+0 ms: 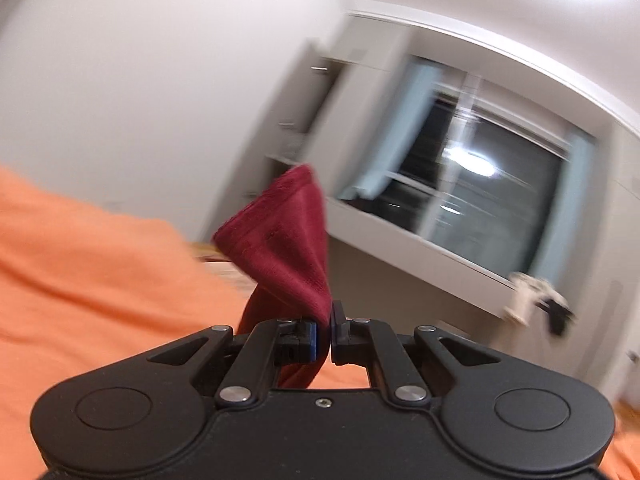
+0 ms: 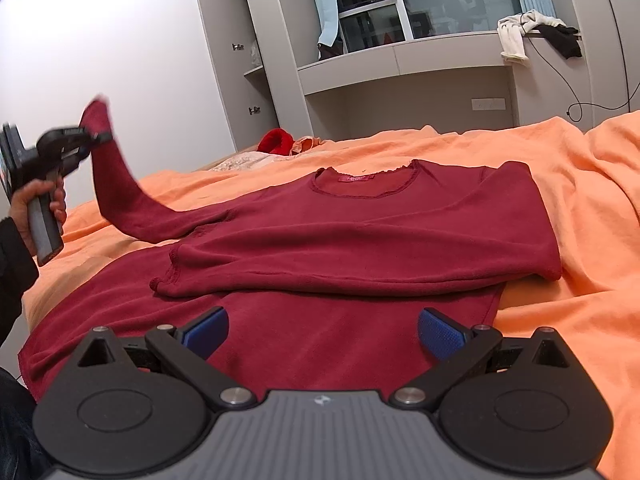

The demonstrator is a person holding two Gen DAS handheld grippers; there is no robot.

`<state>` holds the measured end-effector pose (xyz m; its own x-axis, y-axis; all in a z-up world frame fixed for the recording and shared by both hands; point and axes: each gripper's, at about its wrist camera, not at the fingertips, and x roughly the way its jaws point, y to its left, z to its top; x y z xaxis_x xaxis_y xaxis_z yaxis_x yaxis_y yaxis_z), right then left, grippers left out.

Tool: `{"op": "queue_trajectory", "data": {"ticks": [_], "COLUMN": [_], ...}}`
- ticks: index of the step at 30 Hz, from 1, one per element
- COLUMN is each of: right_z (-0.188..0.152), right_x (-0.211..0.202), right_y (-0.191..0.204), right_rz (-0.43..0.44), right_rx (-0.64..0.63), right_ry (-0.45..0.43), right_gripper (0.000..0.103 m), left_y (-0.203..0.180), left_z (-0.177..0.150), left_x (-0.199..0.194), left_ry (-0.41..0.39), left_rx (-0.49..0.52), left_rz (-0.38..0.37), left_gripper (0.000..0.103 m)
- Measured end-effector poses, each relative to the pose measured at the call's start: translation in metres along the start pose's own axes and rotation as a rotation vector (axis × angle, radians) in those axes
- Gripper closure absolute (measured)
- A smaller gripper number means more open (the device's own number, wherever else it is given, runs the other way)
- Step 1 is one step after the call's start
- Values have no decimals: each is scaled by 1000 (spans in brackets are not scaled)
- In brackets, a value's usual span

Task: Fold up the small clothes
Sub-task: 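Lift the sleeve with the left tool and fold it across the shirt body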

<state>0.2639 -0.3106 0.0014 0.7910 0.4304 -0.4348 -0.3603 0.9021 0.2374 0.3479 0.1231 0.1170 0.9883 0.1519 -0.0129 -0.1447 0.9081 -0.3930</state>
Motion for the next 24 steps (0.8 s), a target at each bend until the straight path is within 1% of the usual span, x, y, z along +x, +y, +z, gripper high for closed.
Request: {"op": "queue_trajectory", "data": {"ticks": [2,5,7,10,12,14,17,20,24], "right_z": [0,0,0,0,1,2,5,8,9], "right_x": [1,2,1,1,0,0,-5,-9,-11], "right_y": [-1,-4,-5,-5,-4,-3,-3,-5,-8], "right_rz": [-19,-23,-27,-36,-41,-50,-82,-106,-120], "right_rx": [7,22,27,28,24,12,-14,-23,-21], "right_ry": [14,19,17,17,13,14,-2,-23,-32], "right_gripper": [0,0,0,0,0,0,0,0,0], "left_y": [-34,-85,-113,-150,-165,-172,-172,-172,-163], "left_z": [-8,-29,-44,-79,-101,-123,-149,-167,-178], "left_x": [-2,-11,-13,-23,-30,-38,-49,-62,-73], "left_ry": [14,12,21,65,103,146,221,267,332], "left_rx": [74,213,289,431,509,568,606,634,648], "left_rz": [-80,-164,-214,-309,-350,-391,-450,-513,-568], "left_gripper": [97,97,97,97,97,97,97,96,93]}}
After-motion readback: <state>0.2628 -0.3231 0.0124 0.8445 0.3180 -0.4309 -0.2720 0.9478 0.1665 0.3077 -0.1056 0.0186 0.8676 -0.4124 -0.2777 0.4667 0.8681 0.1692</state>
